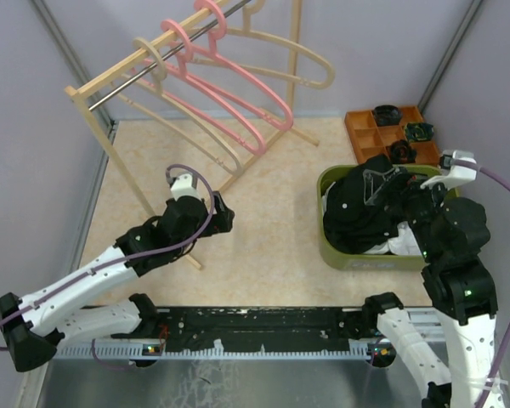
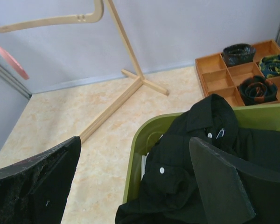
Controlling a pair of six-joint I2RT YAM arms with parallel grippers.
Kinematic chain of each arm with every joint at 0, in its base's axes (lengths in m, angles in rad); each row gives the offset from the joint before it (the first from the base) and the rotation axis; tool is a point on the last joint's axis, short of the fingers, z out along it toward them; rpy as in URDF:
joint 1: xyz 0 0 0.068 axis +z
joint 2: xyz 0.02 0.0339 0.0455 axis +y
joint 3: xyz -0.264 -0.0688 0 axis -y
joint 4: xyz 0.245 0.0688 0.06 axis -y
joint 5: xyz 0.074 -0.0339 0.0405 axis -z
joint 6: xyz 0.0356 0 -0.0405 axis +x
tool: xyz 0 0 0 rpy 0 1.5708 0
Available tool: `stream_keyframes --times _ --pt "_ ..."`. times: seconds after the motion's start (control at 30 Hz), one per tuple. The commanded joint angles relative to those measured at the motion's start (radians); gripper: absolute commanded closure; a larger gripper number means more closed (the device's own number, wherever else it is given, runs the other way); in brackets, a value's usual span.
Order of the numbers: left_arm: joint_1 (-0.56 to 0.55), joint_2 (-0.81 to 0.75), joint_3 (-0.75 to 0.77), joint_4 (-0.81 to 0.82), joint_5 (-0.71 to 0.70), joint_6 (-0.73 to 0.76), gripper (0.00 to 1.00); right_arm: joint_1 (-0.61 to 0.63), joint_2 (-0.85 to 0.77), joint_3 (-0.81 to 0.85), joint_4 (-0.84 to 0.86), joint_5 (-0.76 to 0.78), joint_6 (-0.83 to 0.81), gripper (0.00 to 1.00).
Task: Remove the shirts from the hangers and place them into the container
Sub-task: Reset both arms
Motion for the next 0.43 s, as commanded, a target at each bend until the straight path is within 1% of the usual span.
stream_keyframes --times 0.0,0.2,0.4 --pt "-0.004 -0.006 0.093 -0.081 -0.148 0.072 0.01 -0.008 -0.029 0.052 0.047 -0.059 -0.051 0.01" --pt "-0.004 -0.04 0.154 -0.008 -0.211 0.197 0.01 -0.008 -0.056 0.05 -0.002 -0.014 -0.065 0.01" --pt "-0.004 -0.054 0.162 0.045 -0.216 0.282 0.01 -0.008 -0.055 0.046 -0.026 -0.018 -0.061 0.01"
